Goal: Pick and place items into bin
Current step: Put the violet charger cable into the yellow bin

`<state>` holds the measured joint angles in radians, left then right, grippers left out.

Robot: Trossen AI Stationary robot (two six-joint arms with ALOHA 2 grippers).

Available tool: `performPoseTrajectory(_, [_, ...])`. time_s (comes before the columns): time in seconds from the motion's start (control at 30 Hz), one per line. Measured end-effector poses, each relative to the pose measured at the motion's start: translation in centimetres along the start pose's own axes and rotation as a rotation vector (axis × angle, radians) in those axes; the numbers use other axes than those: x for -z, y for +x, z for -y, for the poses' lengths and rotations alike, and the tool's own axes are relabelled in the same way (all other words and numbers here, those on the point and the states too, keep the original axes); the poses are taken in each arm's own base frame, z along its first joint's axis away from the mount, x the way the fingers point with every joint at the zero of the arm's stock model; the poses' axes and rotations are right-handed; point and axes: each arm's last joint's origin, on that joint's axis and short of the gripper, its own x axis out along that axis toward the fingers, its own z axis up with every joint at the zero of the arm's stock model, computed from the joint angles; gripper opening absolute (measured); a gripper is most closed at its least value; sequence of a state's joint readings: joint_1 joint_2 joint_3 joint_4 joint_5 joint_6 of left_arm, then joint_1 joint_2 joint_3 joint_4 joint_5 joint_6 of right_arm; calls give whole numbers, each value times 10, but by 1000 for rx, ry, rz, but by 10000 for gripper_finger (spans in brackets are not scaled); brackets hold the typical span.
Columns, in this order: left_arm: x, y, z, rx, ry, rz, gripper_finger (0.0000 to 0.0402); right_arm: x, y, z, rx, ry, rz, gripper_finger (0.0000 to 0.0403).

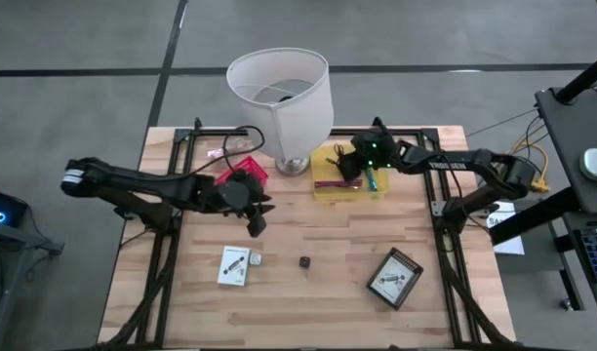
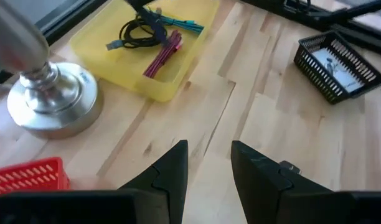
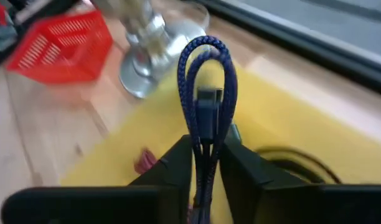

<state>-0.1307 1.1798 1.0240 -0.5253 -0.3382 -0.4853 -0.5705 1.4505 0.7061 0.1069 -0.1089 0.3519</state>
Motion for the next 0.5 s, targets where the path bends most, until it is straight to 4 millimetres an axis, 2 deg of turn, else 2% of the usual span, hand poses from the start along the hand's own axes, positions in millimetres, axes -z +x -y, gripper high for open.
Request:
performPoseTrajectory(0.27, [14, -8, -10, -2, -111, -6, 105, -25, -7, -10, 9, -14, -38, 154])
performPoseTrajectory(0.5, [30, -11, -19, 5, -214, -28, 105, -35, -17, -15, 63, -4, -193, 192])
